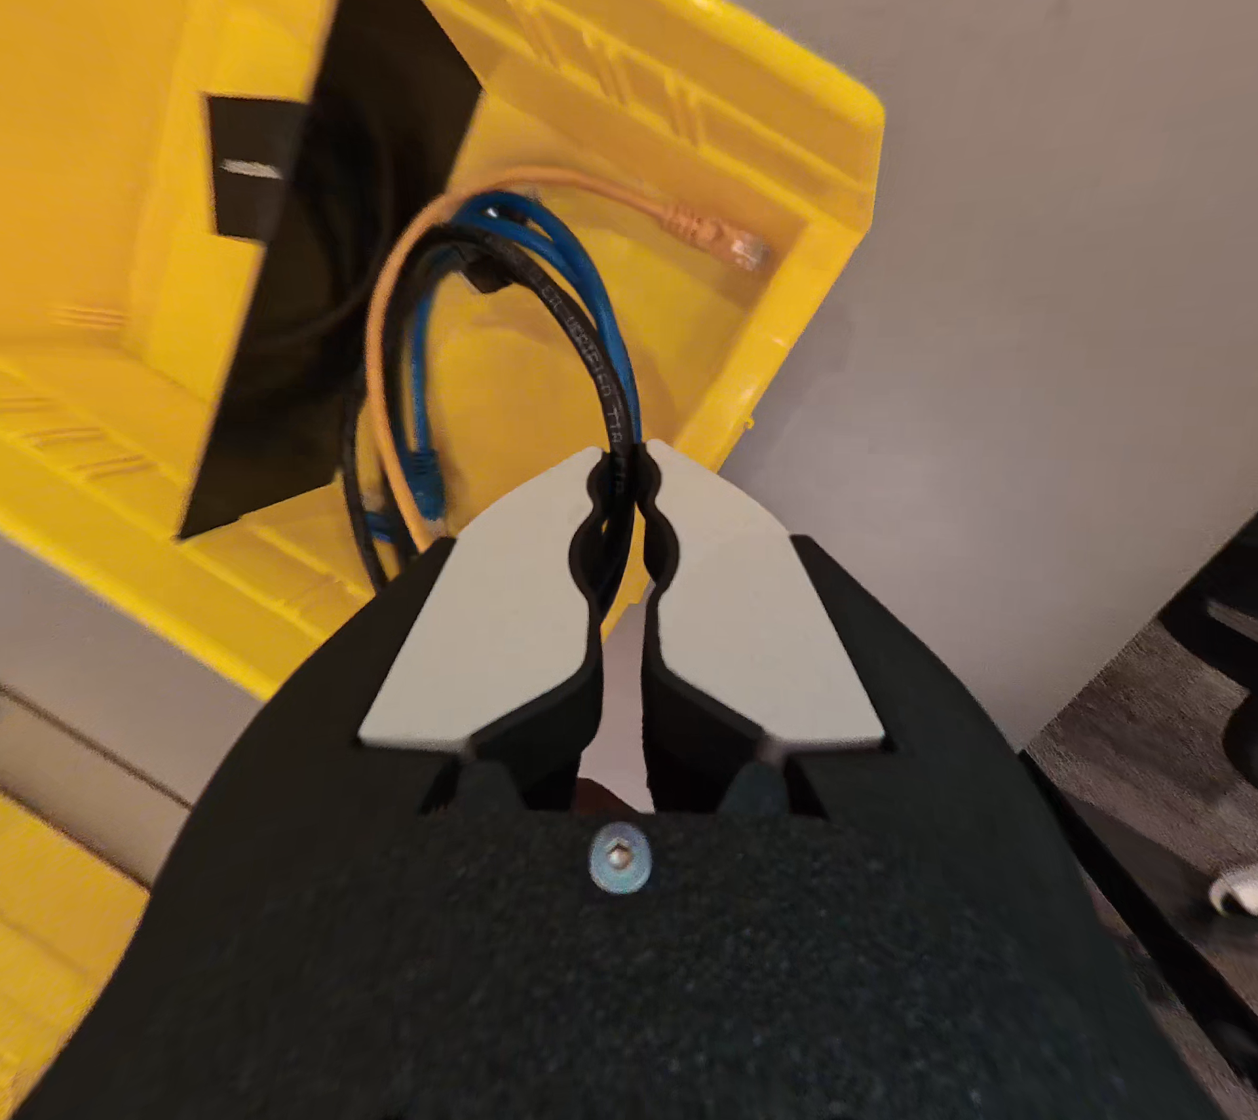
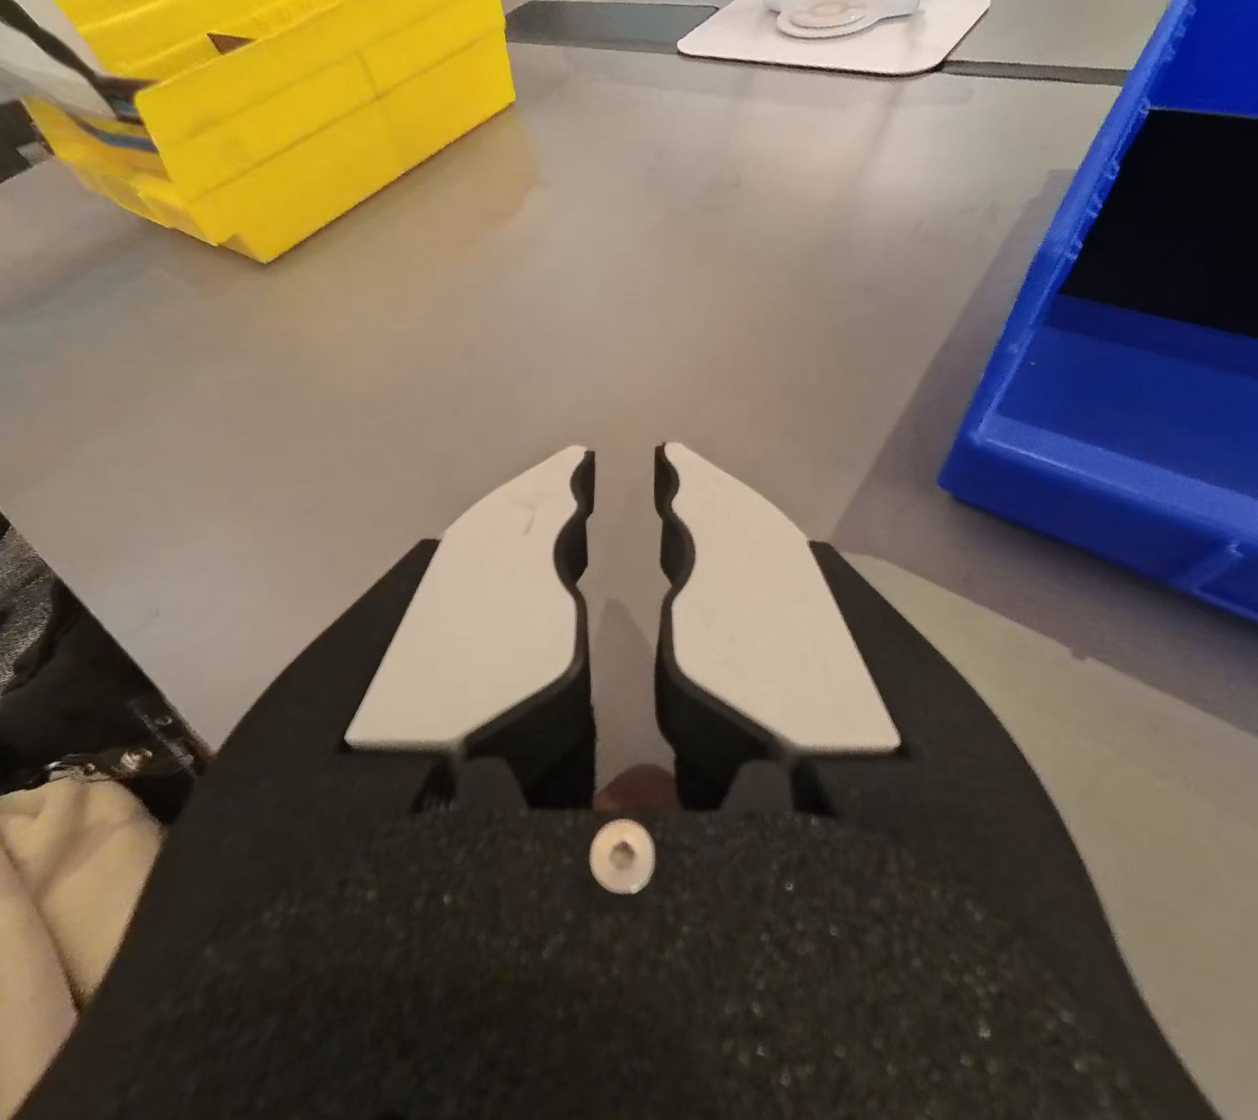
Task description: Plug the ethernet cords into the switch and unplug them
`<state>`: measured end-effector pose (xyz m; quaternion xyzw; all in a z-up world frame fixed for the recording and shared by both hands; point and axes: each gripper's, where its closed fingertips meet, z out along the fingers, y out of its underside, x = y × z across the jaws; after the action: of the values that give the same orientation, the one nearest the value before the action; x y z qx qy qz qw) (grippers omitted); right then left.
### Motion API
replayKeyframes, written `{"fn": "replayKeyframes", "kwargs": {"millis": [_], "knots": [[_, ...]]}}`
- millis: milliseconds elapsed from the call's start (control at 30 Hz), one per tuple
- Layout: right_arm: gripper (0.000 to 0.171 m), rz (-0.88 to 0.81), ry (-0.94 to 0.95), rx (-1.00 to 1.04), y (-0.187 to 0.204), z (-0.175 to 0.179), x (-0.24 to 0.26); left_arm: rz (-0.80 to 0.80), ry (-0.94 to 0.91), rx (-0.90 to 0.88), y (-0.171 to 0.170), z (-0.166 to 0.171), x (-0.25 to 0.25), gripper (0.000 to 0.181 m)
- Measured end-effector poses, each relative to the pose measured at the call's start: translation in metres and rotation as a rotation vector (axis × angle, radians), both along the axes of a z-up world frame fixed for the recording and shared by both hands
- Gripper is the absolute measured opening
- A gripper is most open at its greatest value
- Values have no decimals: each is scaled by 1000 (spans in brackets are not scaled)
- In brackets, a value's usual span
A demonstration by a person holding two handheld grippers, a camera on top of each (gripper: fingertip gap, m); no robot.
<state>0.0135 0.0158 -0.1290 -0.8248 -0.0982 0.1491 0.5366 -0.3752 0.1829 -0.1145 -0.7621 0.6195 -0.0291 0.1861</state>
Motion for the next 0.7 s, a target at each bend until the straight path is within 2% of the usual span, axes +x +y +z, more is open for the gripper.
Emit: {"fn": "replayKeyframes", "kwargs": {"millis": [167, 367, 500, 700], "knots": [[16, -3, 0, 16, -2, 6, 2, 38, -65, 218, 15, 64, -5, 6], [15, -6, -3, 38, -6, 14, 2, 40, -102, 509, 16, 159, 1, 5], [15, 5, -12, 56, -8, 20, -3, -26, -143, 651, 2, 209, 33, 5], [15, 25, -32, 62, -11, 19, -11, -199, -183, 810, -19, 256, 112, 6]]}}
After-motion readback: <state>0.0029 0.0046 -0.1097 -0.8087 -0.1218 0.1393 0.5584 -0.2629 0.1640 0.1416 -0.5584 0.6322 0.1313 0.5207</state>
